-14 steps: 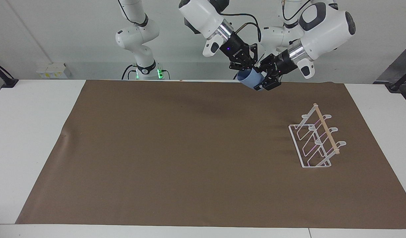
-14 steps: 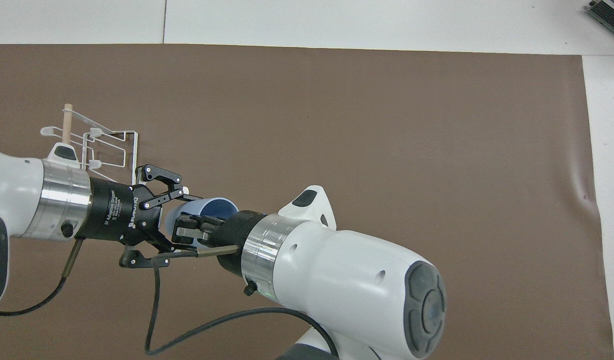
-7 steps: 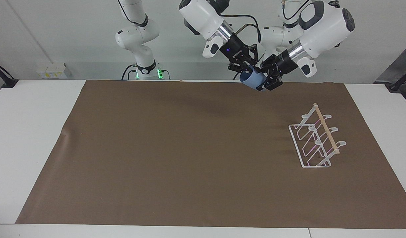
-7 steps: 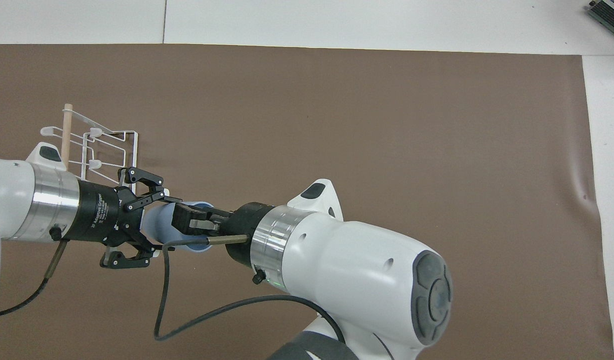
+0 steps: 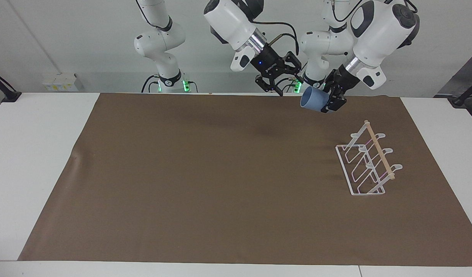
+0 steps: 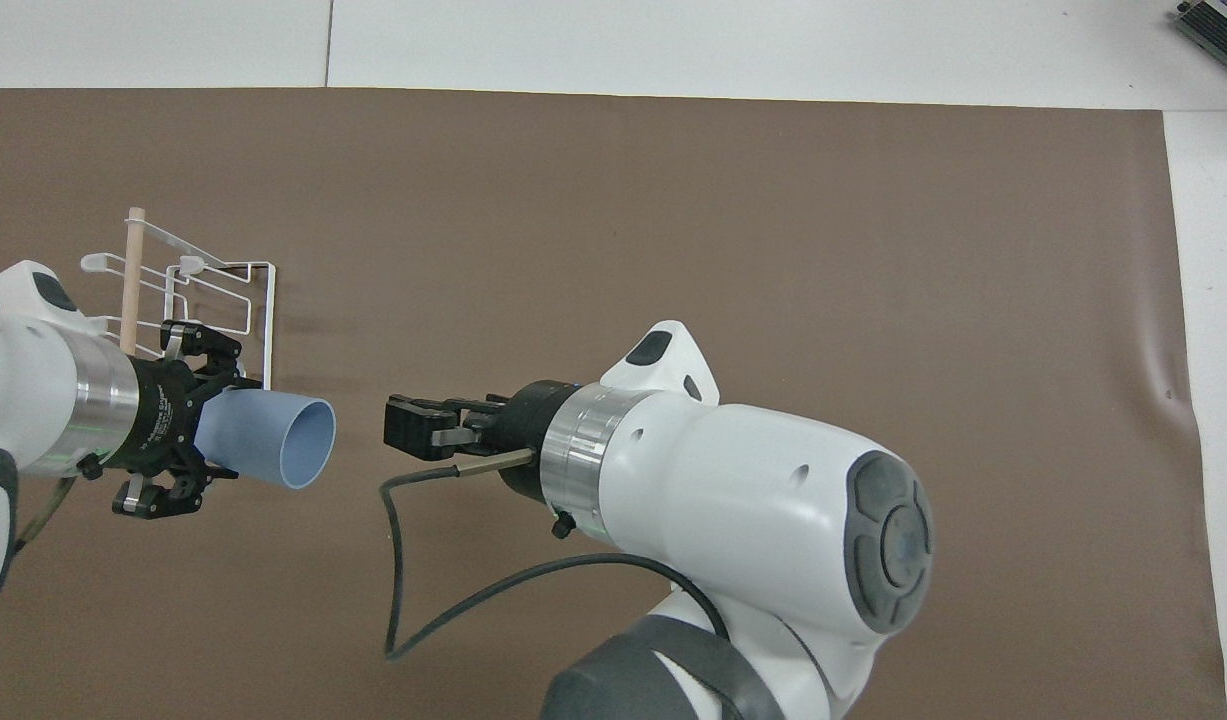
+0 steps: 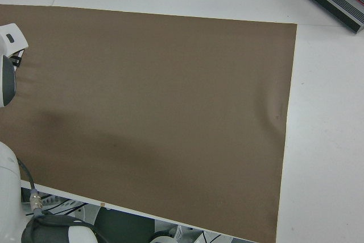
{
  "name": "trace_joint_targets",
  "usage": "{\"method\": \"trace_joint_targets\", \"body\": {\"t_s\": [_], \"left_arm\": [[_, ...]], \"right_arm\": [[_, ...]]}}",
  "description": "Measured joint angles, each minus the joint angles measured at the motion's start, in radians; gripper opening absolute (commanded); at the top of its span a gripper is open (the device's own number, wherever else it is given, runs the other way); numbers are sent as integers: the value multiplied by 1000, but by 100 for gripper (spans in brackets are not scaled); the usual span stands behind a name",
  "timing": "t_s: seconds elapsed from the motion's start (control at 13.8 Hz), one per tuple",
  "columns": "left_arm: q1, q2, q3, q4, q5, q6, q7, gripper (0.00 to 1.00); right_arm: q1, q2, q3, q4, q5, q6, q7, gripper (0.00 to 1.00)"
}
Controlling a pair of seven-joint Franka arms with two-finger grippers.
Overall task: Hang cup on cup holder
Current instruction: 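Open the right gripper and withdraw it while the left gripper holds the cup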
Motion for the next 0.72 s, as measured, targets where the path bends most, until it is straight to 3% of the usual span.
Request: {"method": "trace_joint_targets", "body": {"t_s": [0.36, 0.72], "left_arm": [[-2, 16, -16, 2, 362, 157, -7, 0], [-4, 92, -19, 2, 715, 226, -8, 0]], "right_arm": [[-129, -2, -4, 1, -181, -175, -407, 85], [-277, -17, -8, 3, -336, -423, -609, 84]]}}
